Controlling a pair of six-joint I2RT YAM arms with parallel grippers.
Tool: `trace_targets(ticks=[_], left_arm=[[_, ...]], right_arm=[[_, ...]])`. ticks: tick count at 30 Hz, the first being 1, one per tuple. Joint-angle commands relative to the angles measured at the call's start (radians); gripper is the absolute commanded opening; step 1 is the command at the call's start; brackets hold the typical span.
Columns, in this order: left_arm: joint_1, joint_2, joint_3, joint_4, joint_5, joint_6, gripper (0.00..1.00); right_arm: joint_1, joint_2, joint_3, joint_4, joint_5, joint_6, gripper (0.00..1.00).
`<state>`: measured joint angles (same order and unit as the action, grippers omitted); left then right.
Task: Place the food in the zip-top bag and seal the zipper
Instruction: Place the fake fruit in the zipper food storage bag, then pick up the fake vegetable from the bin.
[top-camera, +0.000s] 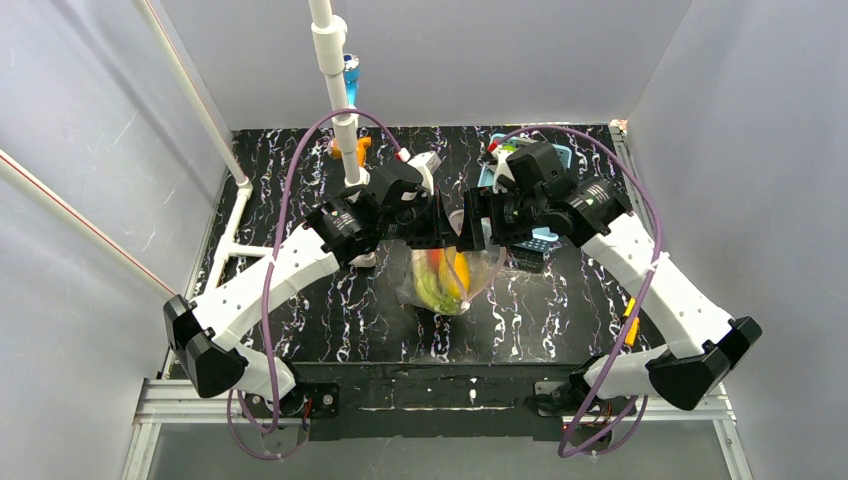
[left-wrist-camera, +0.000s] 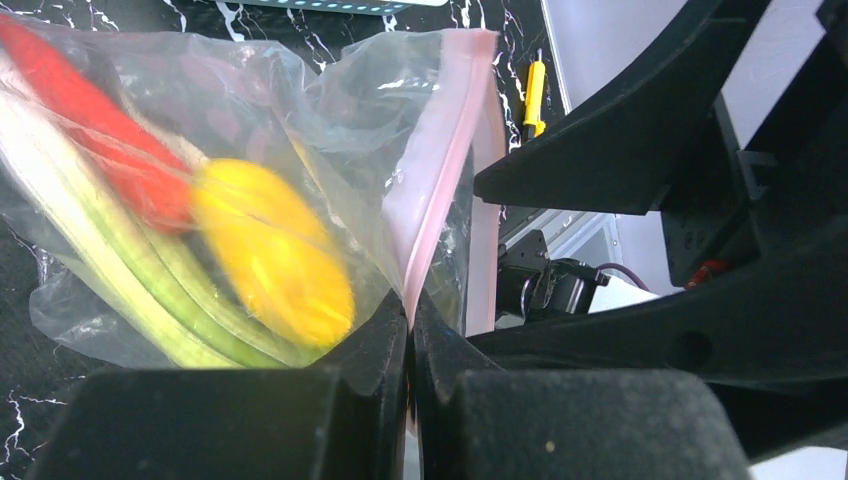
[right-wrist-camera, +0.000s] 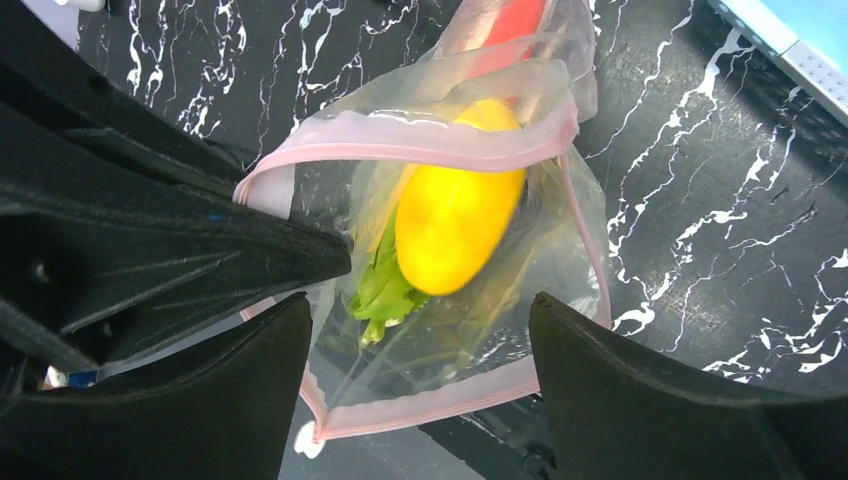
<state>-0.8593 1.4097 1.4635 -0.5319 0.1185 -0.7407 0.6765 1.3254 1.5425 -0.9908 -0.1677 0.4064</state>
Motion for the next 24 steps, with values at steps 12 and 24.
trace_targets(ticks=[12,24], left_arm=[[0.006,-0.065,0.001,0.0,-0.042,0.007,0.0],[0.007,-0.074,-0.007,-0.01,-0.05,0.012,0.0]], right_arm=[[0.005,-0.138,0.155,0.018,0.071,-0.053,0.89],[-0.039,-0.301,0.1,0.125,0.408,0.03,0.96]])
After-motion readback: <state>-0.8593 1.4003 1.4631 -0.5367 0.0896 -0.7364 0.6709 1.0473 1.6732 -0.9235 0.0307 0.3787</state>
